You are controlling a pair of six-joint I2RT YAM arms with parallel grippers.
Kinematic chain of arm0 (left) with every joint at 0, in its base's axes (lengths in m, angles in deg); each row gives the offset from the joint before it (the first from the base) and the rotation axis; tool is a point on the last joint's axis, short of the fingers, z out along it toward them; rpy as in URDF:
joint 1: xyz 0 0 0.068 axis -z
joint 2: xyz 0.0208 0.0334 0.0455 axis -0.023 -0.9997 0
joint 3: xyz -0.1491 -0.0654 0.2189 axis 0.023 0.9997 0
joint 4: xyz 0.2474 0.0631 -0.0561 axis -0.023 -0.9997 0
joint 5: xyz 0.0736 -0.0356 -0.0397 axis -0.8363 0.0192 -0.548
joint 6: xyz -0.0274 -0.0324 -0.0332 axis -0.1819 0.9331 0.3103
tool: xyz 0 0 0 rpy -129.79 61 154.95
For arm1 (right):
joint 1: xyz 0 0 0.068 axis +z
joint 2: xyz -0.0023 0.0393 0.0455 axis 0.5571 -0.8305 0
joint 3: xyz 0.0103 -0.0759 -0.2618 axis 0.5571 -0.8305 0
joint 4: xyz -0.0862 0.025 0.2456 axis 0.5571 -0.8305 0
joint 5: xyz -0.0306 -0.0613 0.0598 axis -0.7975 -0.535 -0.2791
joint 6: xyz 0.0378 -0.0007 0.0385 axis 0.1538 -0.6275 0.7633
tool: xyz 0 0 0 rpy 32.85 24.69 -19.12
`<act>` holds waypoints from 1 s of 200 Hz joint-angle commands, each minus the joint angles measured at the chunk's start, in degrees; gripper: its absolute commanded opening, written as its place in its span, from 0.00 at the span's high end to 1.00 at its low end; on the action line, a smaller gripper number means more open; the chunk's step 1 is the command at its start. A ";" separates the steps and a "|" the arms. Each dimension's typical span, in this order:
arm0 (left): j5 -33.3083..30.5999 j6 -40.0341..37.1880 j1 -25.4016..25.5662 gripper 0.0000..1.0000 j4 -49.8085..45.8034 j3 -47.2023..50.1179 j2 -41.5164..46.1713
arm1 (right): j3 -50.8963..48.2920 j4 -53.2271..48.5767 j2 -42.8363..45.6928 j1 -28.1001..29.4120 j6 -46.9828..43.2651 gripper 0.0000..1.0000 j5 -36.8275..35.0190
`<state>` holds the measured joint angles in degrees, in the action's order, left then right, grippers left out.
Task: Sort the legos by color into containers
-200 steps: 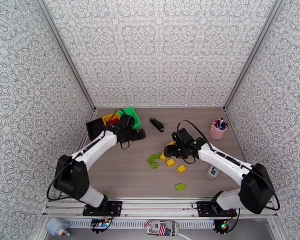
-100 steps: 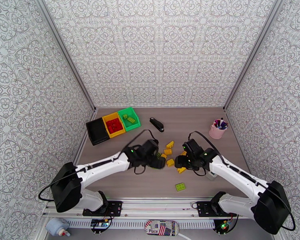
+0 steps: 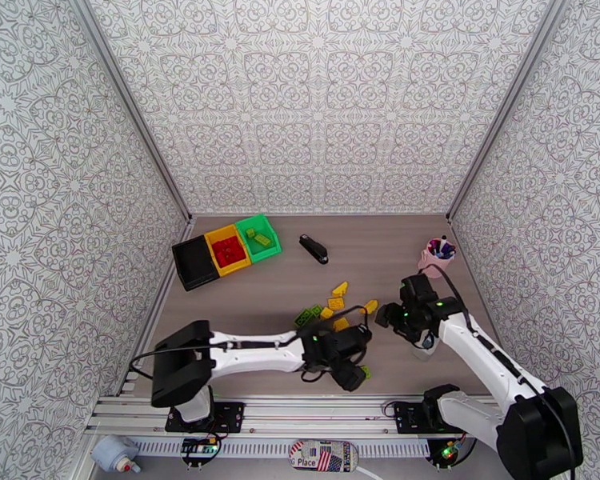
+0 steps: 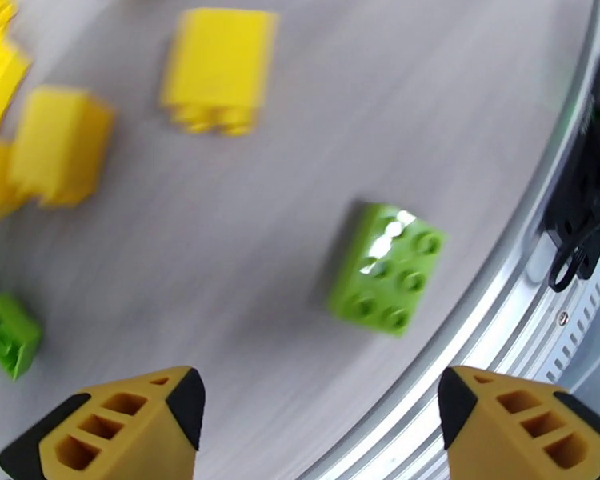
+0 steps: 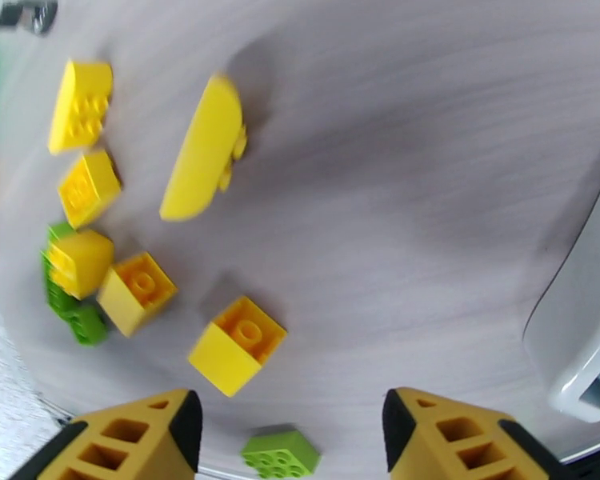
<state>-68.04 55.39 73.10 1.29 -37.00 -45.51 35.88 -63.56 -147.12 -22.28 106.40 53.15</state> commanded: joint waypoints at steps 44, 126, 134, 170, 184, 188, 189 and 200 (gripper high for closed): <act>-0.54 -6.14 1.00 0.25 0.64 -6.65 -8.96 | 2.11 1.46 1.95 -6.43 -0.55 0.36 8.43; -2.76 -6.55 1.35 0.58 -1.17 -9.61 -14.45 | 1.35 1.33 3.38 -9.66 -0.90 0.36 10.13; -2.97 -6.43 1.39 0.62 -1.03 -9.36 -14.11 | 1.17 1.58 3.31 -9.72 -0.90 0.36 10.28; -4.41 -5.32 0.75 0.69 -0.36 -7.16 -9.40 | 0.46 2.56 3.21 -9.72 -0.85 0.36 10.60; -4.88 -4.70 0.08 0.69 0.51 -5.16 -6.00 | 0.66 3.18 3.09 -9.72 -0.48 0.36 10.91; -5.02 -4.57 -0.19 0.69 0.77 -4.58 -4.90 | 0.78 3.42 2.92 -9.70 -0.34 0.36 11.03; -5.11 -4.53 -0.25 0.70 0.80 -4.37 -4.64 | 0.81 3.49 2.93 -9.71 -0.31 0.36 11.02; -5.81 -4.33 -0.91 0.69 1.04 -2.89 -1.74 | 1.19 4.29 2.45 -9.70 0.19 0.36 11.53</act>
<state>-71.56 49.73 73.60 1.31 -42.47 -54.69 36.84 -61.40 -144.36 -31.61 106.40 62.74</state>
